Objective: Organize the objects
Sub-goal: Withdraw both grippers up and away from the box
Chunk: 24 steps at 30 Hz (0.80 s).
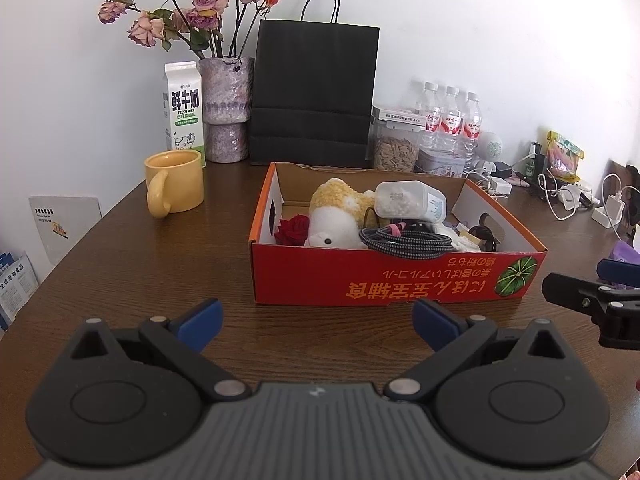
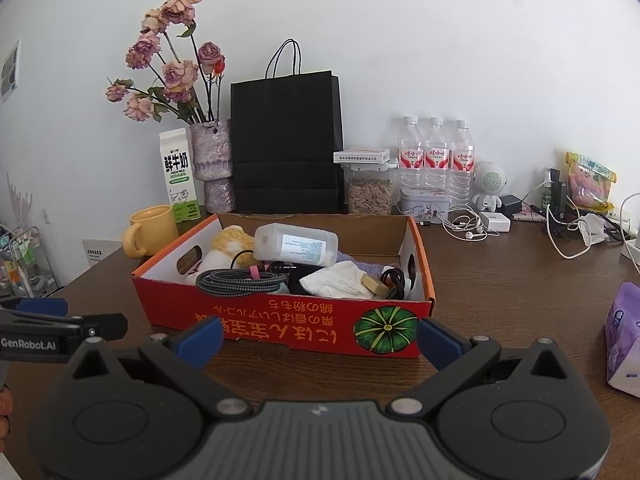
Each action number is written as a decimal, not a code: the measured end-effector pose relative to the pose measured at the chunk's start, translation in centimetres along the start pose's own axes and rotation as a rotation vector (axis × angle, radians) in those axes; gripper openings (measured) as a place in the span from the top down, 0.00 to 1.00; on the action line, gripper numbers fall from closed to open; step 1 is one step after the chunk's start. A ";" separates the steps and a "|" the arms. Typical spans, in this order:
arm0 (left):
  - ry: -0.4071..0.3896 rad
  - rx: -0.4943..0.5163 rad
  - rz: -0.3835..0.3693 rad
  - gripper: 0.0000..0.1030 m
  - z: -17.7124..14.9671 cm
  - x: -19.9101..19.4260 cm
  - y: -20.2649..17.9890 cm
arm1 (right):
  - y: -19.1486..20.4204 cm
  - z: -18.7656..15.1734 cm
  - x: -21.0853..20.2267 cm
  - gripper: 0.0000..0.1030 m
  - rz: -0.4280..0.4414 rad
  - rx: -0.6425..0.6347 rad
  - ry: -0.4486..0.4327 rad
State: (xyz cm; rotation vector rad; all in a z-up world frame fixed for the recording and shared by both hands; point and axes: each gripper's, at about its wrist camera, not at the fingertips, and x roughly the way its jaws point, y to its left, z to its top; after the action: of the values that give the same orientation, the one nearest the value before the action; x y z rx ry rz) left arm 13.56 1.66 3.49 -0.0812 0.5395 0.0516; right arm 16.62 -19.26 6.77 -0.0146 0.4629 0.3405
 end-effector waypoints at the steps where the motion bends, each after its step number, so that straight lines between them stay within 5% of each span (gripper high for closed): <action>1: 0.000 0.000 0.000 0.00 0.0 0.0 0.0 | 0.0 0.0 0.0 0.00 0.000 0.000 0.000; 24: 0.007 0.001 0.003 0.00 -0.3 0.1 -0.1 | 0.0 0.0 0.0 0.00 0.000 0.000 0.000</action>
State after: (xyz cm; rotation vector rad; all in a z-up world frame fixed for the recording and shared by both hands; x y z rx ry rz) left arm 13.45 1.57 3.21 -0.0799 0.5463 0.0537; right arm 16.58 -19.30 6.75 -0.0143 0.4630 0.3408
